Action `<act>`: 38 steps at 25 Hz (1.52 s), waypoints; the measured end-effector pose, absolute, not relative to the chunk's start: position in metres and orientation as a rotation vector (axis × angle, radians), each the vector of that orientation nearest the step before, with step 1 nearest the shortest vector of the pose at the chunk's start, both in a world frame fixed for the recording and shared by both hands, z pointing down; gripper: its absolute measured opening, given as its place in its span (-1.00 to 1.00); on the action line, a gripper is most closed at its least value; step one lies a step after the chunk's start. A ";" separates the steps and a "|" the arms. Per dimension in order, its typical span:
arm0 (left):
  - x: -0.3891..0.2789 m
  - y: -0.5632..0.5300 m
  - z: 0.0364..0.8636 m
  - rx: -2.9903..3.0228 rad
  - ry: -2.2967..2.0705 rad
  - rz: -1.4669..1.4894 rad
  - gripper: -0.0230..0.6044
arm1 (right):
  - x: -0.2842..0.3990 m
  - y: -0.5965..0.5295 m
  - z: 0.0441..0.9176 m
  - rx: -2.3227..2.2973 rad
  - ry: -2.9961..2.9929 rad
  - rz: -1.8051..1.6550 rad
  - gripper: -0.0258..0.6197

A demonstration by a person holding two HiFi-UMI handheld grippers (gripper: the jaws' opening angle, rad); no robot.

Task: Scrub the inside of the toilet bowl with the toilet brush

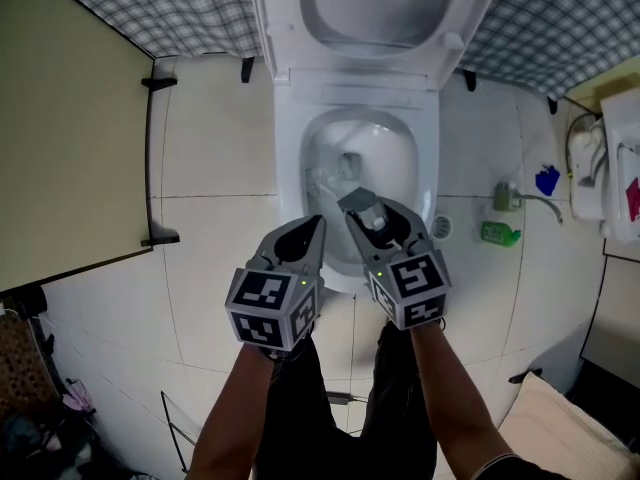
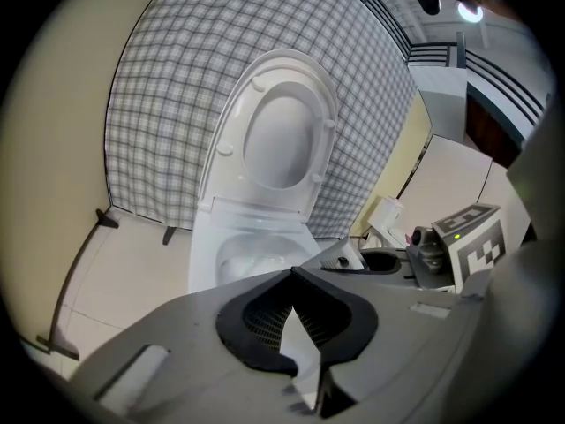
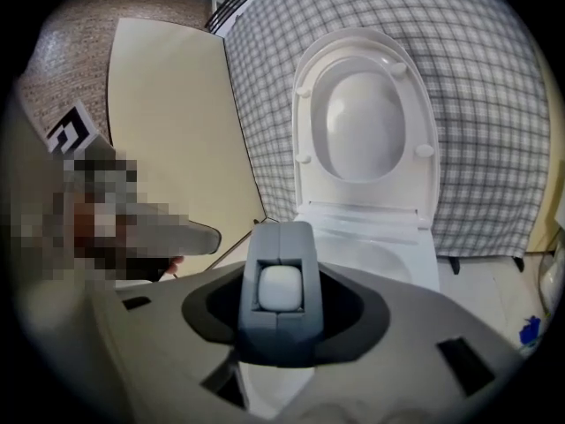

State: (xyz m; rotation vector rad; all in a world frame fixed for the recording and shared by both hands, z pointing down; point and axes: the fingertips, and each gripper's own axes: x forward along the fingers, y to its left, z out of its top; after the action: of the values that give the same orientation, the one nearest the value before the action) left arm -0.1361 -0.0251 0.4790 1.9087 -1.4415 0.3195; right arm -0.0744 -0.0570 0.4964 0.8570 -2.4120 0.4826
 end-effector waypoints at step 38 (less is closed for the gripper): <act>-0.135 -0.009 0.503 1.859 -1.453 0.344 -0.90 | -0.064 -0.005 0.486 0.754 -2.409 0.511 -0.30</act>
State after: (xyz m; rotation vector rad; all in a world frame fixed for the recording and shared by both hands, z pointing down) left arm -0.1351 -0.0092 0.5030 1.8587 -1.4527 0.3439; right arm -0.0642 -0.0048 0.4859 0.7541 -2.4091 0.5105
